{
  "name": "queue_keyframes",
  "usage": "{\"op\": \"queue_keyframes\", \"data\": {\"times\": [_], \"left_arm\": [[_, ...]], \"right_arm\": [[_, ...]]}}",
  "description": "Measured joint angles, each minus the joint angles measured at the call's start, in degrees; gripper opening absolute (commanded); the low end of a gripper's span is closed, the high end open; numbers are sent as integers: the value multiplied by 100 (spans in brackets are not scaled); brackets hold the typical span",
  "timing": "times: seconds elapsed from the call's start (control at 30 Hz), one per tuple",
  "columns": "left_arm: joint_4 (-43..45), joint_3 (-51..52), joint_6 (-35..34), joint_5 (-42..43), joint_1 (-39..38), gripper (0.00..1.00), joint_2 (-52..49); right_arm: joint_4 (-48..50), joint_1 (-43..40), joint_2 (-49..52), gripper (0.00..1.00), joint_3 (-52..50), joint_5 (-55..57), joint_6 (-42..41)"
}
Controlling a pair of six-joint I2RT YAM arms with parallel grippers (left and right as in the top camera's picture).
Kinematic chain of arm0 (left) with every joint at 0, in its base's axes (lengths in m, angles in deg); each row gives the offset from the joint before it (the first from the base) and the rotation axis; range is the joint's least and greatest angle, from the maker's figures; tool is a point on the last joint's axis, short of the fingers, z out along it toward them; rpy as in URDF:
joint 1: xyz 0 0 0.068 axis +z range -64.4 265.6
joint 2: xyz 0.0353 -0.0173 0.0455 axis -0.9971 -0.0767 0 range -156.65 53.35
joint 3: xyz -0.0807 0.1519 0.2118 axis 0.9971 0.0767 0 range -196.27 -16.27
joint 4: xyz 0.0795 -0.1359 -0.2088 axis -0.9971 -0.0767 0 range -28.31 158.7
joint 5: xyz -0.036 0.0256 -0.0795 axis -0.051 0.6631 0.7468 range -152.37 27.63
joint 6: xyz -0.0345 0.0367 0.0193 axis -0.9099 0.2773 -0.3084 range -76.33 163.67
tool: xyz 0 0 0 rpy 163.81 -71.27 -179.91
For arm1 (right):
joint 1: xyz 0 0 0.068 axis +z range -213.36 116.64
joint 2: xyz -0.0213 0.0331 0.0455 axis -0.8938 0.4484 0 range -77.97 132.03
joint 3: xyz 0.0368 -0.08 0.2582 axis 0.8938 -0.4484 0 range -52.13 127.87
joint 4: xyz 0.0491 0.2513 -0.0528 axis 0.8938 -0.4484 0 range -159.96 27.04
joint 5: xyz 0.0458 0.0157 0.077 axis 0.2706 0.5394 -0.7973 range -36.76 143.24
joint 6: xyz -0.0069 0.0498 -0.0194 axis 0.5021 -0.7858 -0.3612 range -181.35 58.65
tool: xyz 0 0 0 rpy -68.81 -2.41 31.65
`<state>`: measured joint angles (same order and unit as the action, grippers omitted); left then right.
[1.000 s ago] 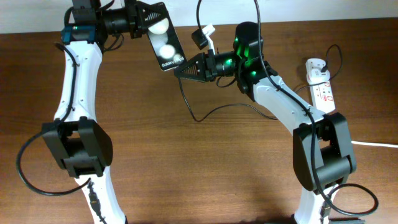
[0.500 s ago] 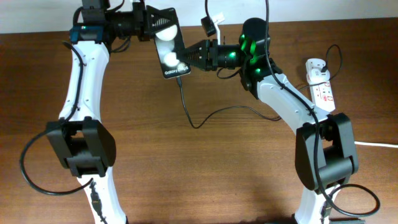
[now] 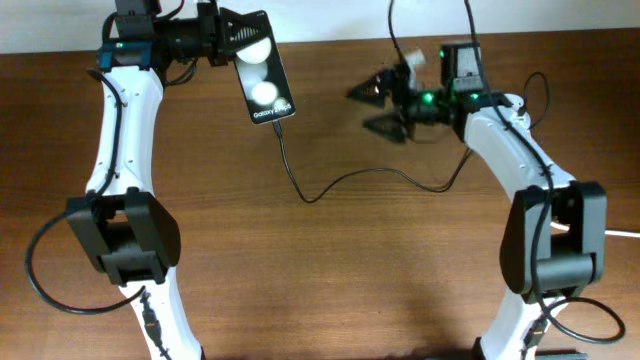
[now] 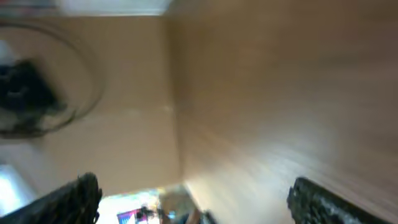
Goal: Plug charger to phone and switch on socket
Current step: 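Release the cable with the right gripper, lower the phone with the left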
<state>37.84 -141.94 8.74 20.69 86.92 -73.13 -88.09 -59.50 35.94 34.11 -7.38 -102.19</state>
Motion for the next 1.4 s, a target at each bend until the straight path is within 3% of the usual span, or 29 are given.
{"op": "queue_keyframes", "data": {"times": [0.1, 0.23, 0.37, 0.6, 0.83, 0.97, 1.4], "left_arm": [[-258, 4, 26, -358, -20, 0, -2], [-1355, 24, 678, -1172, -308, 0, 0], [-2214, 26, 1438, -2481, -813, 0, 0], [-2050, 26, 1832, -3956, -1036, 0, -195], [-2011, 31, 1829, -4120, -1088, 0, -1335], [-1880, 31, 1829, -4133, -1580, 0, -1589], [-1403, 31, 1600, -4155, -1969, 0, -1665]], "right_arm": [[-1659, -315, -293, 99, -68, 1537, 1176], [-2566, -341, -1814, 99, -50, 3180, 2092], [-2885, -341, -2430, 99, -50, 3460, 2330], [-3471, -341, -2481, 95, -50, 3388, 2728], [-3539, -74, -2483, 95, -50, 3316, 2970], [-3541, -74, -2483, 95, -50, 3316, 3016], [-3665, -74, -2483, 95, -50, 3316, 3029]]}}
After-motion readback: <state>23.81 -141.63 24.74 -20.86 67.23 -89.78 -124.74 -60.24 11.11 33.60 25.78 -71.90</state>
